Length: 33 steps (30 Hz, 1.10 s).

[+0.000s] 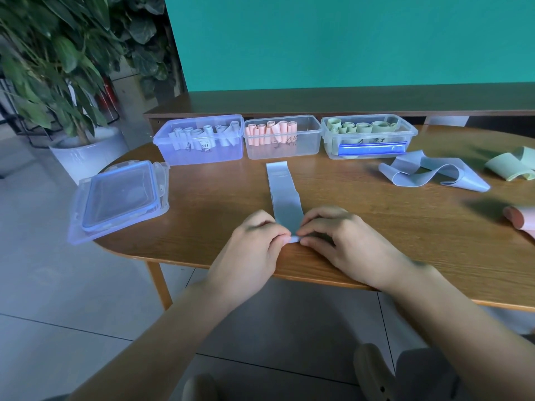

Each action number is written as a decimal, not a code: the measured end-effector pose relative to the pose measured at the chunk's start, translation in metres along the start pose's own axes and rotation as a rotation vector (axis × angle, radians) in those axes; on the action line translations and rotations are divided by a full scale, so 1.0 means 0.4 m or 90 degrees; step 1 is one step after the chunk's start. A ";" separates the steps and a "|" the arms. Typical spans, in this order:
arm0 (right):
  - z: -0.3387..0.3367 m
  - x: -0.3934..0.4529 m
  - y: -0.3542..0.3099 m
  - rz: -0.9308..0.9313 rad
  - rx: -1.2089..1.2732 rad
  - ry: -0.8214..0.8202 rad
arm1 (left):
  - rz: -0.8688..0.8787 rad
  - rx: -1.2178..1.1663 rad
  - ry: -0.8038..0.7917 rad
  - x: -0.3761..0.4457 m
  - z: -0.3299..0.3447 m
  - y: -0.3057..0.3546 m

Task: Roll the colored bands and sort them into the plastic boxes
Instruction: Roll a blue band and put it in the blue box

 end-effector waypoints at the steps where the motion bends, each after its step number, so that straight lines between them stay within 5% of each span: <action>1: 0.000 0.002 0.002 0.000 0.000 0.002 | 0.000 -0.011 0.004 0.002 -0.002 0.000; 33: 0.013 0.034 0.037 0.019 -0.049 0.062 | 0.013 -0.014 -0.017 0.067 0.018 -0.034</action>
Point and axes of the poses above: each hand's wrist, its own x-axis towards the middle knuckle, its own z-axis out of the palm, y = z × x, the point moved 7 cm from there along x, towards the middle knuckle, and after that the axes turned 1 degree about -z, right-handed, at the moved point
